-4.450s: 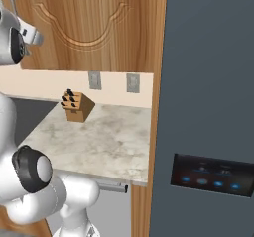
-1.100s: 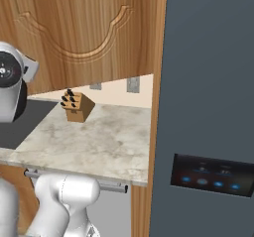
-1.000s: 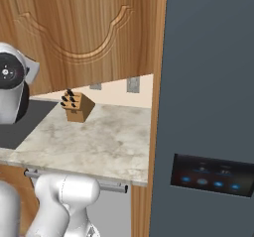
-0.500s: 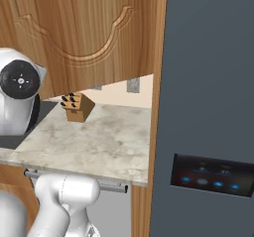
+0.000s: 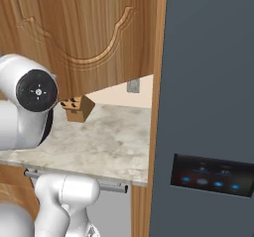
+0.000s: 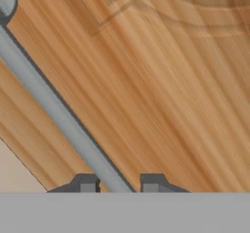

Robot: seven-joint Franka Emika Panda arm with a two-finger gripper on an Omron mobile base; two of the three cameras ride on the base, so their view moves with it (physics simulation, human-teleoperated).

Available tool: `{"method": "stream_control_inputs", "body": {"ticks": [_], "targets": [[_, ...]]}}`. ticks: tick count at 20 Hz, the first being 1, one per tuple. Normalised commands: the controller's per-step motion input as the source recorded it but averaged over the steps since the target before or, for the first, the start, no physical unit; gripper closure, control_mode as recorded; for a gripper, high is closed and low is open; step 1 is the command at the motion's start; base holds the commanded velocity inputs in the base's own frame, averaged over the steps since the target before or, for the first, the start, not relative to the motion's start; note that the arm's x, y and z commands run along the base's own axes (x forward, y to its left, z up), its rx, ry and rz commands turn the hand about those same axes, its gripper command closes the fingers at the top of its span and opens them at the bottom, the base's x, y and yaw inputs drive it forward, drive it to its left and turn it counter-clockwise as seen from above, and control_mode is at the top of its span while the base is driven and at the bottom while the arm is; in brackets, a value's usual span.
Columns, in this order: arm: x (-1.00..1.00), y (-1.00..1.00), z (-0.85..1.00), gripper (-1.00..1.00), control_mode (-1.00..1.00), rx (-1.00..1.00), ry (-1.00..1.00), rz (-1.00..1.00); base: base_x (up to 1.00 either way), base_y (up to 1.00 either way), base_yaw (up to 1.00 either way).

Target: Open the cabinet, pick the kettle from the cabinet, and place it in the sink.

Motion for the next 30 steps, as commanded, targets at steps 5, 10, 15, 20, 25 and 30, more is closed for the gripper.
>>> {"method": "stream_control_inputs", "body": {"ticks": [5, 10, 15, 20, 25, 30], "targets": [[-0.29, -0.42, -0.04, 1.00, -1.00, 0.00, 0.00, 0.06, 0.00, 0.00, 0.00], [-0.28, -0.40, -0.07, 1.00, -1.00, 0.00, 0.00, 0.05, 0.00, 0.00, 0.00], [-0.25, -0.33, -0.10, 1.00, -1.00, 0.00, 0.00, 0.01, 0.00, 0.00, 0.00], [-0.20, -0.33, -0.13, 1.00, -1.00, 0.00, 0.00, 0.00, 0.00, 0.00, 0.00], [-0.09, -0.15, -0.22, 1.00, -1.00, 0.00, 0.02, 0.00, 0.00, 0.00, 0.00], [-0.01, -0.01, -0.27, 1.00, -1.00, 0.00, 0.05, 0.00, 0.00, 0.00, 0.00]]}}
